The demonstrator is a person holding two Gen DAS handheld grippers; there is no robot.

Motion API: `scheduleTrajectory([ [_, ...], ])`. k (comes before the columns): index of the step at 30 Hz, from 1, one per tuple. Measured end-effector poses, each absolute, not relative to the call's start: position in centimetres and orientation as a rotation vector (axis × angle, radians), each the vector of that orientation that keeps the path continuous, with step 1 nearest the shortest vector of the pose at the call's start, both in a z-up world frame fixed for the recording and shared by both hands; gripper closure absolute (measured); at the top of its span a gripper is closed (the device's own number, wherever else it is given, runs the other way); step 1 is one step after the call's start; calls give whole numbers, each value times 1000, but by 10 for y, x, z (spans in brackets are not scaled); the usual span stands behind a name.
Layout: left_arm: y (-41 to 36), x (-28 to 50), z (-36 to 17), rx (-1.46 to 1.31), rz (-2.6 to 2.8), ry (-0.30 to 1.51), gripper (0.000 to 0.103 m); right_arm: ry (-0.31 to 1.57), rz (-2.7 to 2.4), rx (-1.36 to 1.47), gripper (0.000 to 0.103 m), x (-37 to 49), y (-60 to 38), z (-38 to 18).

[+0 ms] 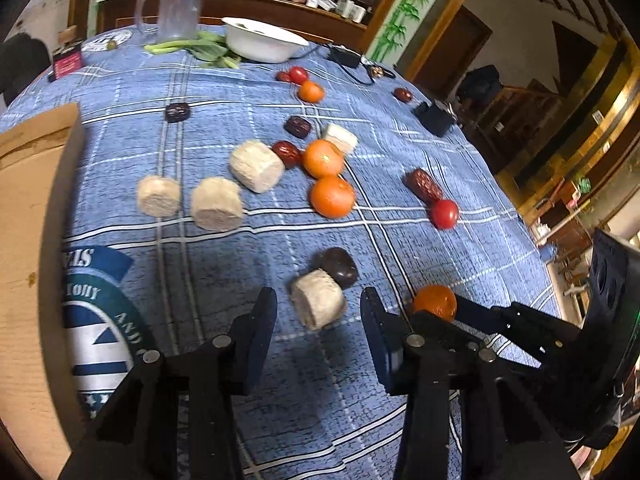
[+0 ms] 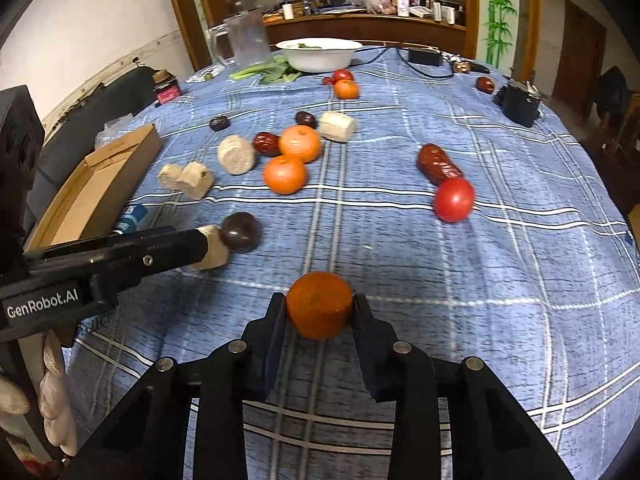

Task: Organize fruits
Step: 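Grasp a mandarin orange with the right tool while the left tool grasps a white cylindrical piece, then carry the orange and white piece into the cardboard box and open both tools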

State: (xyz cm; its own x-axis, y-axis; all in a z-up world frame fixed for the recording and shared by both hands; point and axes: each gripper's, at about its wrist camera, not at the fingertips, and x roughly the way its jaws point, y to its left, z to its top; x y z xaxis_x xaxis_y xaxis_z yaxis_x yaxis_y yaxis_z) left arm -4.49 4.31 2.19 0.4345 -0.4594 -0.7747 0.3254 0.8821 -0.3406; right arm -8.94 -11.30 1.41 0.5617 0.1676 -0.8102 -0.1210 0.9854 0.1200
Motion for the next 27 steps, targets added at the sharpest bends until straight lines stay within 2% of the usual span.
scheduleTrajectory([
  [2, 37, -45, 19, -122, -490, 1012, 61, 955, 172, 58, 68, -91, -114, 13],
  [4, 33, -43, 13, -106, -487, 1028, 72, 951, 169, 44, 67, -91, -113, 14],
  [6, 34, -43, 13, -97, -473, 1013, 78, 949, 166, 34, 67, -91, -111, 13],
  [18, 50, -61, 31, -117, -457, 953, 79, 924, 185, 62, 68, -101, -107, 23],
  [27, 121, -82, 75, -182, -381, 842, 78, 840, 315, 35, 68, -110, -61, 66],
])
